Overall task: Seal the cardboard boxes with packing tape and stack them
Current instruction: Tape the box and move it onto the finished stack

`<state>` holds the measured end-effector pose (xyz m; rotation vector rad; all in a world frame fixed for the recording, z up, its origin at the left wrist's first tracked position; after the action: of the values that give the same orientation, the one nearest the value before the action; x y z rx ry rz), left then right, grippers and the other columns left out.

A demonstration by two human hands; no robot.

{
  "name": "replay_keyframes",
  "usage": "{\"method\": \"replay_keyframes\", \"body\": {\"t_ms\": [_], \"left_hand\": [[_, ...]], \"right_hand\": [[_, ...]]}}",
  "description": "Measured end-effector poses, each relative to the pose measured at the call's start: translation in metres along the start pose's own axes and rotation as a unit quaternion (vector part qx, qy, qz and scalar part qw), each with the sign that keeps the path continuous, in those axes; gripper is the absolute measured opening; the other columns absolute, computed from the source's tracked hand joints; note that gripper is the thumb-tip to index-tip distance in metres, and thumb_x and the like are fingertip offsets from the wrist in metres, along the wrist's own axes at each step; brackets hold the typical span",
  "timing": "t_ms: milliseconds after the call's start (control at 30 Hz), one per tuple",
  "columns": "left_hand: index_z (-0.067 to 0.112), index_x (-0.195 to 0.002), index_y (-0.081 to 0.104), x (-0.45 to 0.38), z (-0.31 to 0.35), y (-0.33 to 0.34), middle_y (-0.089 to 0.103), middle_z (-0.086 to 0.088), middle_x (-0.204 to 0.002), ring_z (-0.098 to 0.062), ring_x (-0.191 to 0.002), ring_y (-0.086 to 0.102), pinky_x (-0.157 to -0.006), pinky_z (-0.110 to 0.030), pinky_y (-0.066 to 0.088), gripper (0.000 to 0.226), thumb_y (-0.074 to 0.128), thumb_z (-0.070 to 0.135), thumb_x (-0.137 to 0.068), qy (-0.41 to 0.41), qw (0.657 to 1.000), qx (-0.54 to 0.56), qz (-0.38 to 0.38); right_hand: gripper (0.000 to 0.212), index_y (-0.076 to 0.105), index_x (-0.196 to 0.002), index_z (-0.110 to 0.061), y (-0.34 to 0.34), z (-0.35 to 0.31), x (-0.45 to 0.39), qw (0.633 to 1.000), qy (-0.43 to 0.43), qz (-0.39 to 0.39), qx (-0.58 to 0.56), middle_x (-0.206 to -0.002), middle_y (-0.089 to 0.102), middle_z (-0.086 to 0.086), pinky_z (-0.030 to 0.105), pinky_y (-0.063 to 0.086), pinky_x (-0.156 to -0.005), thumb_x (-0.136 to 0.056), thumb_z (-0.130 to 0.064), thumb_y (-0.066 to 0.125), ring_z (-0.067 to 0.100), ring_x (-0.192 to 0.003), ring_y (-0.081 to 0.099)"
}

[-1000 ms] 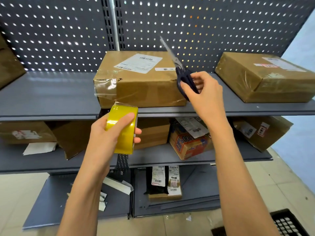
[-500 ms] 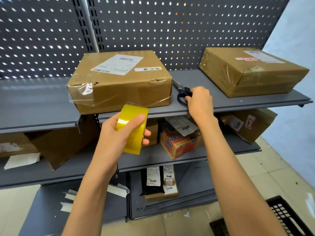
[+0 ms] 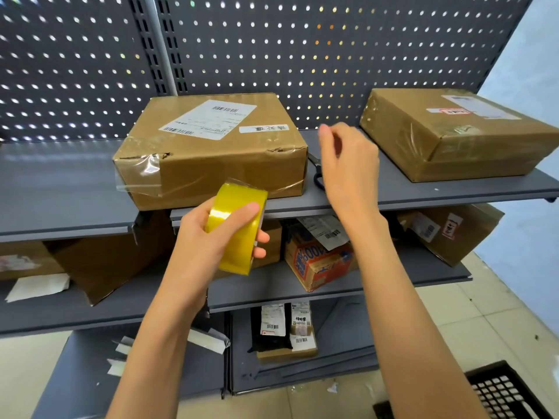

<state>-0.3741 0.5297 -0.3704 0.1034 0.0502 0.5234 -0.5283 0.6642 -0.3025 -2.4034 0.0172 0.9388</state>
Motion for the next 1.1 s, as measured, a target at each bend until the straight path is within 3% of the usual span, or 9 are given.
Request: {"method": "replay_keyframes", "body": {"t_ms": [100, 200, 267, 333, 433, 633, 833, 1000, 1100], "left_hand": [[0.015, -0.086, 0.063, 0.001, 0.003, -0.003, 0.067, -0.009, -0.061, -0.019, -0.049, 0.061, -0.049, -0.027, 0.052, 0.018, 0.065, 0.028, -0.074, 0.012, 1.0, 0.001, 0.004], [0.013, -0.087, 0.063, 0.005, 0.008, -0.01, 0.067, -0.009, -0.061, -0.018, -0.049, 0.062, -0.048, -0.026, 0.051, 0.016, 0.064, 0.024, -0.075, 0.028, 0.999, 0.003, 0.014], [0.012, -0.088, 0.063, 0.009, 0.011, -0.017, 0.066, -0.008, -0.061, -0.016, -0.049, 0.063, -0.047, -0.023, 0.051, 0.016, 0.063, 0.022, -0.076, 0.038, 0.999, 0.002, 0.025], [0.01, -0.09, 0.063, 0.013, 0.012, -0.025, 0.066, -0.008, -0.061, -0.015, -0.05, 0.064, -0.046, -0.022, 0.051, 0.016, 0.063, 0.02, -0.078, 0.041, 0.998, -0.001, 0.036], [0.012, -0.091, 0.063, 0.019, 0.01, -0.036, 0.067, -0.008, -0.064, -0.015, -0.05, 0.064, -0.046, -0.022, 0.05, 0.013, 0.063, 0.018, -0.08, 0.039, 0.998, -0.005, 0.056], [0.014, -0.092, 0.062, 0.031, 0.008, -0.054, 0.068, -0.008, -0.066, -0.014, -0.051, 0.065, -0.047, -0.021, 0.051, 0.01, 0.062, 0.015, -0.082, 0.035, 0.996, -0.011, 0.084], [0.013, -0.096, 0.062, 0.033, 0.009, -0.061, 0.07, -0.012, -0.072, -0.016, -0.055, 0.067, -0.051, -0.021, 0.052, 0.017, 0.063, 0.019, -0.081, 0.037, 0.996, -0.013, 0.077], [0.01, -0.107, 0.064, 0.028, 0.014, -0.058, 0.075, -0.006, -0.089, -0.016, -0.083, 0.072, -0.069, -0.02, 0.055, 0.027, 0.069, 0.021, -0.083, 0.046, 0.997, -0.067, -0.014], [0.007, -0.101, 0.065, 0.025, 0.017, -0.066, 0.075, -0.006, -0.088, -0.015, -0.083, 0.072, -0.071, -0.018, 0.054, 0.024, 0.061, 0.019, -0.081, 0.044, 0.995, -0.084, -0.014]], "right_hand": [[0.039, 0.059, -0.071, -0.011, 0.023, -0.061, 0.015, 0.981, -0.047, -0.167, -0.089, -0.063, 0.05, -0.006, 0.023, 0.029, -0.056, -0.1, -0.033, 0.046, 0.007, -0.059, 0.04], [0.047, 0.046, -0.054, -0.027, 0.055, -0.088, 0.045, 0.936, -0.045, -0.335, -0.101, -0.053, 0.039, -0.011, 0.023, 0.025, -0.054, -0.098, -0.042, 0.046, 0.002, -0.056, 0.033], [0.043, 0.052, -0.058, -0.03, 0.068, -0.092, 0.057, 0.919, -0.033, -0.376, -0.111, -0.055, 0.045, -0.012, 0.022, 0.03, -0.056, -0.097, -0.046, 0.046, 0.001, -0.058, 0.041], [0.037, 0.07, -0.079, -0.024, 0.079, -0.093, 0.064, 0.909, -0.029, -0.401, -0.112, -0.069, 0.061, -0.01, 0.024, 0.041, -0.065, -0.096, -0.047, 0.046, 0.002, -0.071, 0.054], [0.031, 0.074, -0.098, -0.022, 0.086, -0.097, 0.069, 0.901, -0.031, -0.41, -0.138, -0.094, 0.071, -0.008, 0.029, 0.048, -0.084, -0.095, -0.043, 0.052, 0.006, -0.095, 0.061], [0.012, 0.076, -0.093, -0.022, 0.1, -0.107, 0.076, 0.875, -0.017, -0.415, -0.25, -0.091, 0.073, -0.009, 0.034, 0.052, -0.091, -0.088, -0.028, 0.067, 0.004, -0.093, 0.065], [0.005, 0.076, -0.085, -0.022, 0.104, -0.112, 0.076, 0.874, 0.003, -0.389, -0.292, -0.086, 0.073, -0.007, 0.037, 0.054, -0.088, -0.084, -0.021, 0.071, 0.006, -0.089, 0.066], [0.007, 0.072, -0.08, -0.023, 0.097, -0.12, 0.061, 0.897, -0.015, -0.333, -0.289, -0.084, 0.07, -0.01, 0.031, 0.051, -0.085, -0.085, -0.019, 0.069, 0.006, -0.087, 0.063], [0.008, 0.07, -0.08, -0.022, 0.095, -0.13, 0.051, 0.909, -0.044, -0.301, -0.286, -0.082, 0.068, -0.011, 0.029, 0.05, -0.082, -0.086, -0.018, 0.068, 0.007, -0.086, 0.062]]}}
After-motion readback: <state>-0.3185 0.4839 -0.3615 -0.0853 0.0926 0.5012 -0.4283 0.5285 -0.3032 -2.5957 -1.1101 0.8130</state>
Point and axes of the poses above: each hand's wrist, its own x-axis away from the middle knuckle, its own y-axis out of the palm, z = x × y, the point moved 10 cm from there along -x, towards the middle knuckle
